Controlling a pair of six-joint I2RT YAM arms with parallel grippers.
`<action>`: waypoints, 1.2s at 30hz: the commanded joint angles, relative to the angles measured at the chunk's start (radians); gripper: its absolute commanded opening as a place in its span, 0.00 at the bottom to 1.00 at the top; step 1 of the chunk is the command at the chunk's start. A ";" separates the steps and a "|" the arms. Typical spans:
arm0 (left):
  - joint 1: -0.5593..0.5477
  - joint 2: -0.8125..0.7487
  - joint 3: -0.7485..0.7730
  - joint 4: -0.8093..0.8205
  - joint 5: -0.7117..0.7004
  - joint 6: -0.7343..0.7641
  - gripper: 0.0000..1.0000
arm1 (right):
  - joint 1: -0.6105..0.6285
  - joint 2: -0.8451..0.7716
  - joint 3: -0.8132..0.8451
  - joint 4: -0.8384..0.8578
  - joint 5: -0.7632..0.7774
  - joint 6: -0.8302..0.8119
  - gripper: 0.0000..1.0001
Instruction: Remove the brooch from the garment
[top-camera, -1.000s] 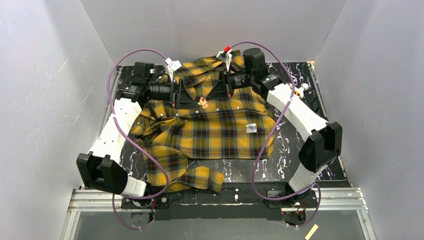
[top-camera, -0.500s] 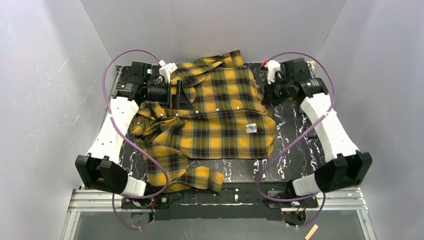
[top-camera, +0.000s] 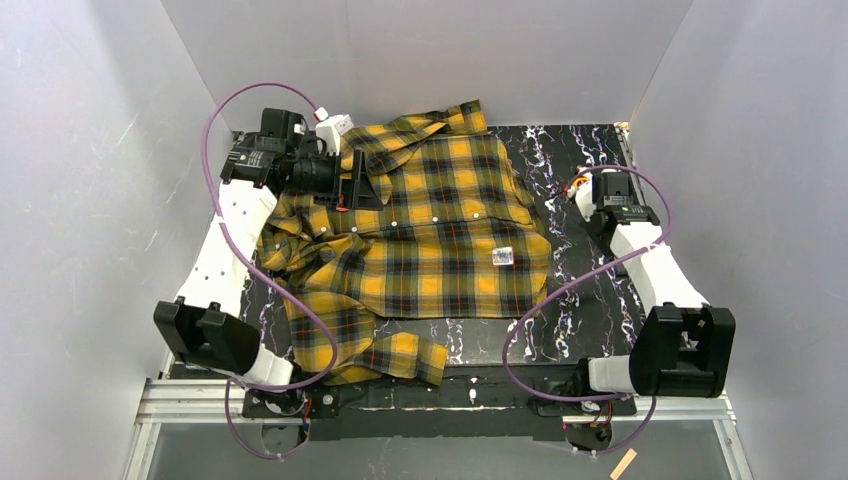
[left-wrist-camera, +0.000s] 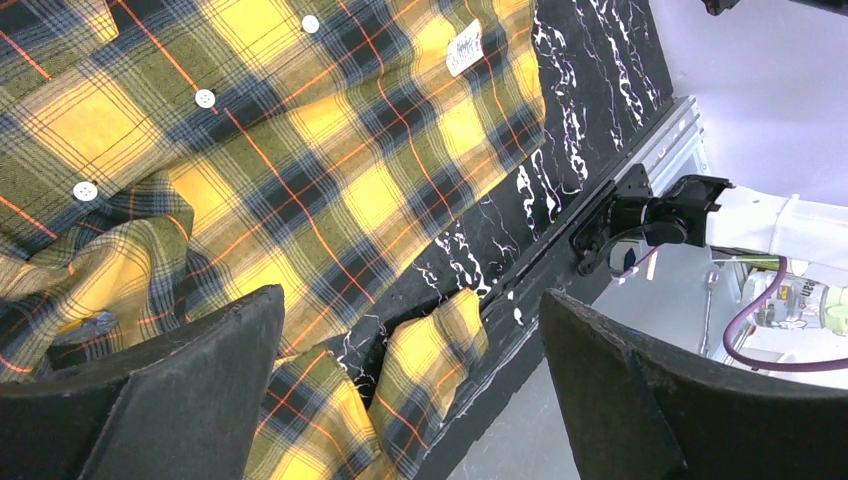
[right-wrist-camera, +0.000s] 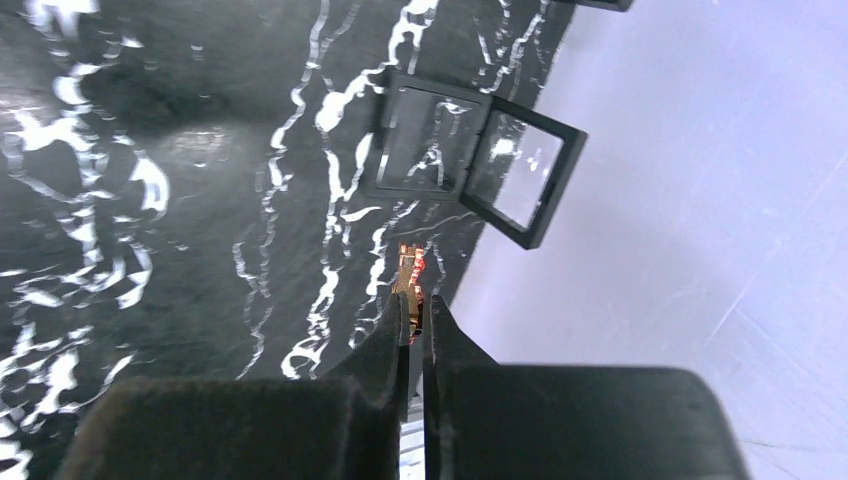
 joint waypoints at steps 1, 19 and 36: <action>0.004 0.041 0.057 -0.077 0.020 0.017 0.98 | -0.065 0.010 -0.059 0.244 0.119 -0.114 0.01; 0.004 0.121 0.108 -0.119 0.022 0.112 0.98 | -0.156 0.213 -0.172 0.546 0.120 -0.212 0.01; 0.003 0.100 0.095 -0.120 0.017 0.125 0.98 | -0.178 0.257 -0.185 0.587 0.114 -0.264 0.01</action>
